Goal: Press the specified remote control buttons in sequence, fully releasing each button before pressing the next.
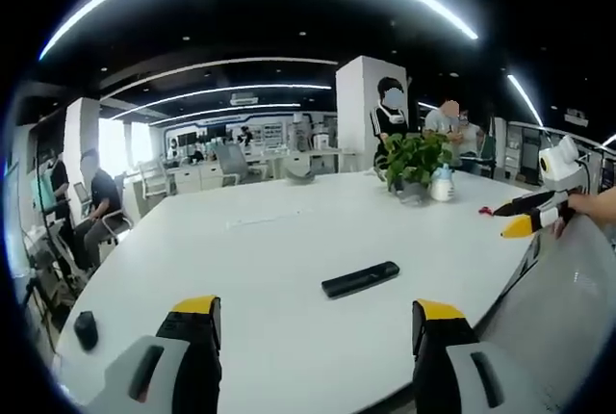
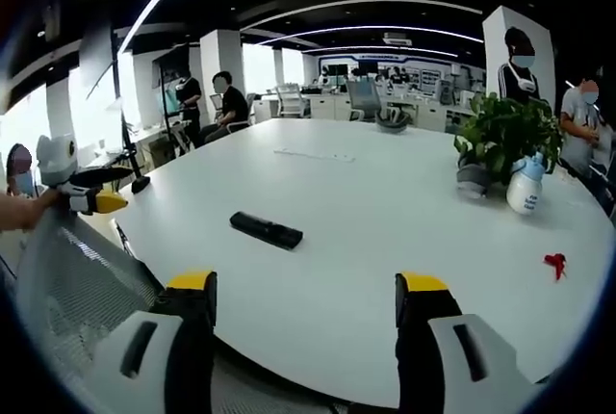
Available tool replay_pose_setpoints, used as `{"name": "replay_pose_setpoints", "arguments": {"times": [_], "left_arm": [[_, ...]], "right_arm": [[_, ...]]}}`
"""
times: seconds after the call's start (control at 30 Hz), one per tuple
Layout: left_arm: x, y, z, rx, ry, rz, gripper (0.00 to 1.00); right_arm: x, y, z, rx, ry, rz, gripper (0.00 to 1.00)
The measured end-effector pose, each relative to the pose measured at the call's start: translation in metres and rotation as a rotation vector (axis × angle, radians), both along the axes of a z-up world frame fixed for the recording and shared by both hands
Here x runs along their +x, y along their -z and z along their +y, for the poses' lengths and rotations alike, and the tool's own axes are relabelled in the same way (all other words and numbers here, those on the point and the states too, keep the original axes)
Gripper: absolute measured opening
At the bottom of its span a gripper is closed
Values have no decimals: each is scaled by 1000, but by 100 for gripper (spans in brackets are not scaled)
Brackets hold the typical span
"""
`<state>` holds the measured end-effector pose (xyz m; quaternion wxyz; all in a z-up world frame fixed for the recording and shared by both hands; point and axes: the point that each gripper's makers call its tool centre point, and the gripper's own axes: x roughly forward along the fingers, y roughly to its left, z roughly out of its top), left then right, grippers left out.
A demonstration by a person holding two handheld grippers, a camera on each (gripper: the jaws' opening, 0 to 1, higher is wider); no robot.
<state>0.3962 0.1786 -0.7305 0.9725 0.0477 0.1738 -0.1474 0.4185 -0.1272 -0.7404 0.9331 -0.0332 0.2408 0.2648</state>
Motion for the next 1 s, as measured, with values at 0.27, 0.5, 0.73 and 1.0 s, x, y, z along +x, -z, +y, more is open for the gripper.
{"name": "replay_pose_setpoints", "arguments": {"times": [0.27, 0.5, 0.73, 1.0], "left_arm": [[2, -6, 2, -49, -25, -24, 87], [4, -12, 0, -41, -8, -68, 94], [7, -18, 4, -56, -30, -96, 94], [10, -33, 12, -79, -74, -195, 100]], "right_arm": [[5, -6, -5, 52, 37, -22, 79], [8, -5, -8, 25, 40, -30, 79], [11, 0, -11, 17, 55, -3, 78], [7, 0, 0, -24, -49, -33, 76]]}}
